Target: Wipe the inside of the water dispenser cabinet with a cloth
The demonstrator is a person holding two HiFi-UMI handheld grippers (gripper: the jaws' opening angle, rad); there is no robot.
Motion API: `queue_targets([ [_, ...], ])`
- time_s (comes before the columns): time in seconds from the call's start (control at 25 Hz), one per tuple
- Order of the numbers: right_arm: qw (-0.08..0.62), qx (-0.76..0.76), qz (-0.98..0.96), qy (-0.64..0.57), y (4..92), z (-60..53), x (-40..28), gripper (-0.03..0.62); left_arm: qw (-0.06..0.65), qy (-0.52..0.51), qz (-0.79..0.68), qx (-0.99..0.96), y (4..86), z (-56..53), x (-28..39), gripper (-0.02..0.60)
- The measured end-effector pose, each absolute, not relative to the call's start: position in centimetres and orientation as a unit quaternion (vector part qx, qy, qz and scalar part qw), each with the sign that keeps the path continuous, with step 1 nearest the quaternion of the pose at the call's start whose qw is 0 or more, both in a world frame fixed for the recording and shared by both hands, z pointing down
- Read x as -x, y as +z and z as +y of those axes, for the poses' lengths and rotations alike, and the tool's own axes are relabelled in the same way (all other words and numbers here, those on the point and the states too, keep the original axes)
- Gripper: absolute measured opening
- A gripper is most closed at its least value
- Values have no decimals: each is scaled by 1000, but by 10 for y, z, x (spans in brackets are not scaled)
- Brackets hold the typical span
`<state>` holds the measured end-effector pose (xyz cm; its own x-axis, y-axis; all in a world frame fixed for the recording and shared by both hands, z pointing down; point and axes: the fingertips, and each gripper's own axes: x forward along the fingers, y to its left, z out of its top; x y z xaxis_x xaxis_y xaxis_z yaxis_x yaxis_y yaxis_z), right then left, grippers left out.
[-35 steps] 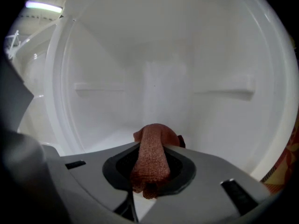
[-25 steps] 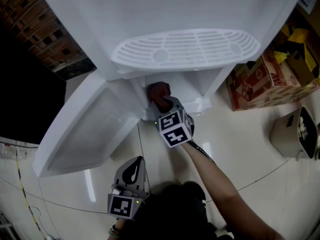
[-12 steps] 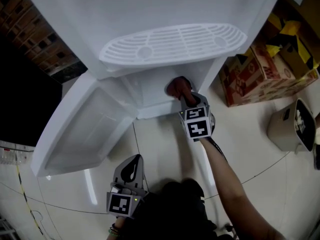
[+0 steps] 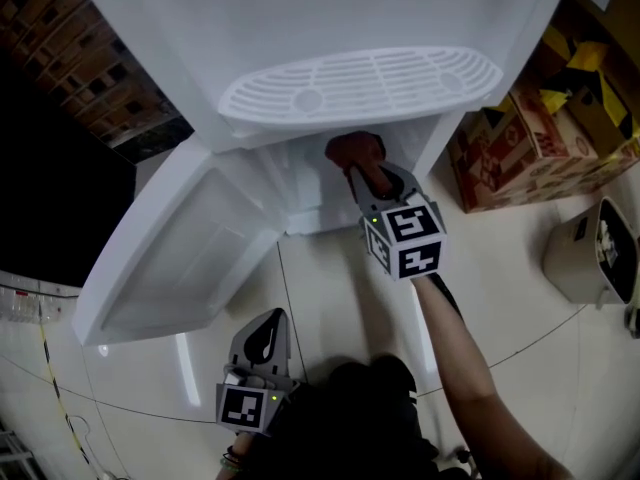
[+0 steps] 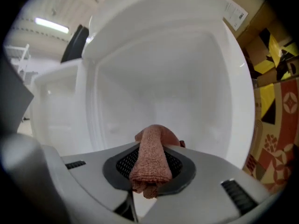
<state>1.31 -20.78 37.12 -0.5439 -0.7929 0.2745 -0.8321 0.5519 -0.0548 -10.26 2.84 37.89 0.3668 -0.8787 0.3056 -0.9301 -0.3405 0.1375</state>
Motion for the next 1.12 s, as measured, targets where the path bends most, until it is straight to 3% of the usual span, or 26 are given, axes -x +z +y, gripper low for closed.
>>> queue_targets([
  [0.16, -19, -395, -915, 82, 273, -201, 29, 72, 148, 91, -555, -814, 380, 30, 102, -21],
  [0.28, -37, -370, -927, 52, 243, -197, 45, 72, 147, 91, -553, -815, 378, 30, 102, -21],
  [0.84, 98, -345, -926, 120, 372, -178, 79, 72, 155, 82, -563, -808, 381, 31, 111, -21],
  [1.12, 207, -323, -911, 151, 467, -173, 78, 72, 158, 82, -557, -811, 383, 33, 108, -21],
])
